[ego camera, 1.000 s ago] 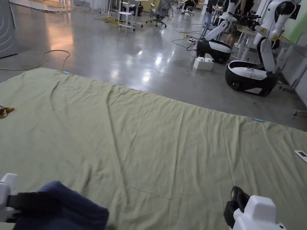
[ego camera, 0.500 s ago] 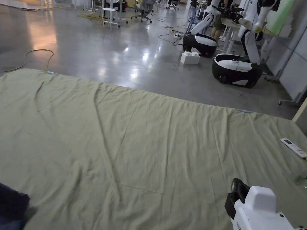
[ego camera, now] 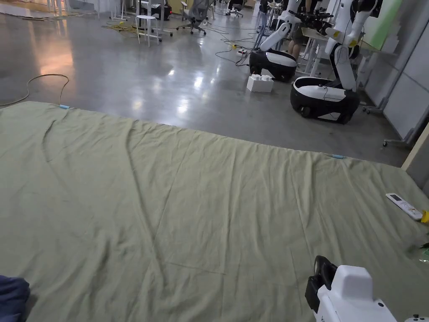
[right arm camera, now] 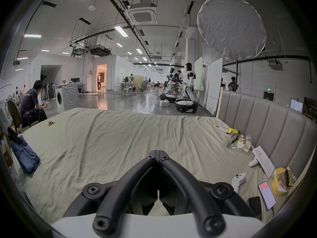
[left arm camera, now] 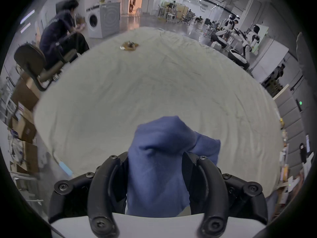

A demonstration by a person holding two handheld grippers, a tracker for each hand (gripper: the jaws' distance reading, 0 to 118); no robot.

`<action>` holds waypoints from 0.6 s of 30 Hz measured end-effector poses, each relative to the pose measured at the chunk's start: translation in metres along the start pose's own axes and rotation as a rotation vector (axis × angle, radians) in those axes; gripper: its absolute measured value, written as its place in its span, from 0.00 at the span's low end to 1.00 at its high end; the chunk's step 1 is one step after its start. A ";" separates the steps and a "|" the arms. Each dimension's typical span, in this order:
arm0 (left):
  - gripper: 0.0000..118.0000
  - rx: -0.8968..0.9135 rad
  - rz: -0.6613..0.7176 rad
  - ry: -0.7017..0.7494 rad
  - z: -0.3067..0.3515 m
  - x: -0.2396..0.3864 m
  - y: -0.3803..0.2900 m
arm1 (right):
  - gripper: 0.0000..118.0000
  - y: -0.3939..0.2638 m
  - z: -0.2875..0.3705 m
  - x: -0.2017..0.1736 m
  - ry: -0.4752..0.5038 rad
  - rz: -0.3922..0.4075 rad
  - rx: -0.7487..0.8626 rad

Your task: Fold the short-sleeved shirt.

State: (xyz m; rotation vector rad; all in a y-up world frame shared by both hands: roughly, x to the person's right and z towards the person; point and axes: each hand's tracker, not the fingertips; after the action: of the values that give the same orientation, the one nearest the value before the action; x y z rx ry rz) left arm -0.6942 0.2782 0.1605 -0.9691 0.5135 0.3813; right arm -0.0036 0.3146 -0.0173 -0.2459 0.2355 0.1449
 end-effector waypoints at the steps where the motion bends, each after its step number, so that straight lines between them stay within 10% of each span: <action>1: 0.50 0.028 -0.002 0.031 0.003 0.002 -0.002 | 0.00 0.000 0.000 0.001 0.001 -0.001 0.000; 18: 0.50 0.397 -0.188 -0.028 0.049 0.147 -0.077 | 0.00 -0.007 0.005 0.003 0.020 -0.020 -0.004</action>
State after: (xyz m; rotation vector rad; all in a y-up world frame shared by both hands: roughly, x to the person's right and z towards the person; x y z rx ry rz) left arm -0.5222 0.2914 0.1520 -0.6193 0.4474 0.1155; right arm 0.0021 0.3093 -0.0115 -0.2541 0.2521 0.1234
